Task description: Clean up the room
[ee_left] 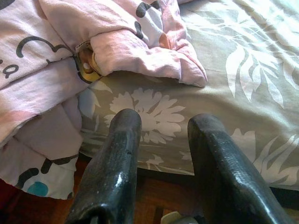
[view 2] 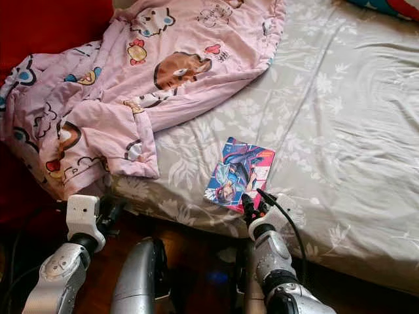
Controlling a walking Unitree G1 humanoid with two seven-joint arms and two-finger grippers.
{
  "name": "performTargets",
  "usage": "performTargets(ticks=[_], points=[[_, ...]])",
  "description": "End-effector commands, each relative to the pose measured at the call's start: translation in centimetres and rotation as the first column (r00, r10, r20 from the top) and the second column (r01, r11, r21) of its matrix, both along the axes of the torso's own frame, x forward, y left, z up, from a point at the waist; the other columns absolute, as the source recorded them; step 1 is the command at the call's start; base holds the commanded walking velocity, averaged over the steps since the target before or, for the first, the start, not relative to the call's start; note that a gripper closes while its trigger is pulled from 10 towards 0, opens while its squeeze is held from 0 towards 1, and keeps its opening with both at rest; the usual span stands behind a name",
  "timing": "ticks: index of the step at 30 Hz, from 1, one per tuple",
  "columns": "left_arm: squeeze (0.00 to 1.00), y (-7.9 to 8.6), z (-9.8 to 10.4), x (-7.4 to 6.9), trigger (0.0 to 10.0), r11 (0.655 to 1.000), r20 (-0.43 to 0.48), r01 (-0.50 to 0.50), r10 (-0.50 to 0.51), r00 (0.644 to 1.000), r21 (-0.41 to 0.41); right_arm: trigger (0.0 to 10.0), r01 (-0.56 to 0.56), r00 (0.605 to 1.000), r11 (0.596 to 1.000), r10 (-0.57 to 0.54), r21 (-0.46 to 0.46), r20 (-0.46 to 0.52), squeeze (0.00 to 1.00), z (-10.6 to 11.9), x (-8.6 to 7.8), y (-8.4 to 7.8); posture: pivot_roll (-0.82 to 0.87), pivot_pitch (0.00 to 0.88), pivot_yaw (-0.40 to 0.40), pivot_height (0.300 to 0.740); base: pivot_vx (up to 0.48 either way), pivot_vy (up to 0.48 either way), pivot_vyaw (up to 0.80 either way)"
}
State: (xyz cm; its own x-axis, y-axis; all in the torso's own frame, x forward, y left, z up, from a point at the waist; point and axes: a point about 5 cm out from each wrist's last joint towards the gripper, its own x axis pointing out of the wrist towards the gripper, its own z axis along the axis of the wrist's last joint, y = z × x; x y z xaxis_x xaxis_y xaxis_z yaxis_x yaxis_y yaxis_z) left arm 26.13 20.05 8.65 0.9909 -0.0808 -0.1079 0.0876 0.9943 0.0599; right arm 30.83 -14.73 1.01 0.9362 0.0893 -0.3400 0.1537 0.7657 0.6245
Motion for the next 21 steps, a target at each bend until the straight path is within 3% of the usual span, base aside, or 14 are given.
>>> performTargets(ticks=[1, 7, 11, 12, 14, 15, 21], points=[[0.0, 0.6, -0.6, -0.6, 10.0, 1.0, -0.038, -0.012, 0.013, 0.999, 0.015, 10.0, -0.011, 0.99, 0.998, 0.02, 0.064, -0.136, 0.0, -2.7, -2.4, 1.0, 0.15, 0.316, 0.081, 0.587, 0.0, 0.0, 0.0], [0.0, 0.6, -0.6, -0.6, 10.0, 1.0, -0.038, -0.012, 0.012, 0.999, 0.016, 10.0, -0.016, 0.989, 0.994, 0.031, 0.105, -0.148, 0.0, -3.0, -2.8, 1.2, 0.15, 0.314, 0.083, 0.587, 0.0, 0.0, 0.0], [0.0, 0.6, -0.6, -0.4, 10.0, 1.0, -0.039, -0.012, 0.013, 0.999, 0.017, 10.0, -0.069, 0.991, 0.984, 0.086, 0.167, -0.099, 0.0, -2.5, -2.5, 2.0, 0.15, 0.31, 0.083, 0.587, 0.0, 0.0, 0.0], [0.0, 0.6, -0.6, -0.4, 10.0, 1.0, -0.039, -0.013, 0.013, 0.999, 0.018, 3.0, -0.089, 0.991, 0.983, 0.104, 0.158, -0.087, 0.0, -2.4, -2.3, 2.2, 0.15, 0.307, 0.082, 0.587, 0.0, 0.0, 0.0], [0.0, 0.6, -0.6, -0.4, 10.0, 1.0, -0.039, -0.013, 0.013, 0.999, 0.018, 3.0, -0.093, 0.991, 0.984, 0.107, 0.152, -0.085, 0.0, -2.3, -2.3, 2.2, 0.15, 0.307, 0.082, 0.587, 0.0, 0.0, 0.0], [0.0, 0.6, -0.6, -0.3, 10.0, 1.0, -0.039, -0.013, 0.014, 0.999, 0.019, 0.0, -0.095, 0.991, 0.984, 0.108, 0.15, -0.08, 0.0, -2.3, -2.2, 2.2, 0.15, 0.305, 0.081, 0.587, 0.0, 0.0, 0.0], [0.0, 0.5, -0.7, -0.1, 10.0, 1.0, -0.037, -0.012, 0.012, 0.999, 0.019, 0.0, -0.092, 0.992, 0.985, 0.104, 0.149, -0.074, 0.0, -2.2, -2.2, 2.0, 0.14, 0.295, 0.079, 0.587, 0.0, 0.0, 0.0]])
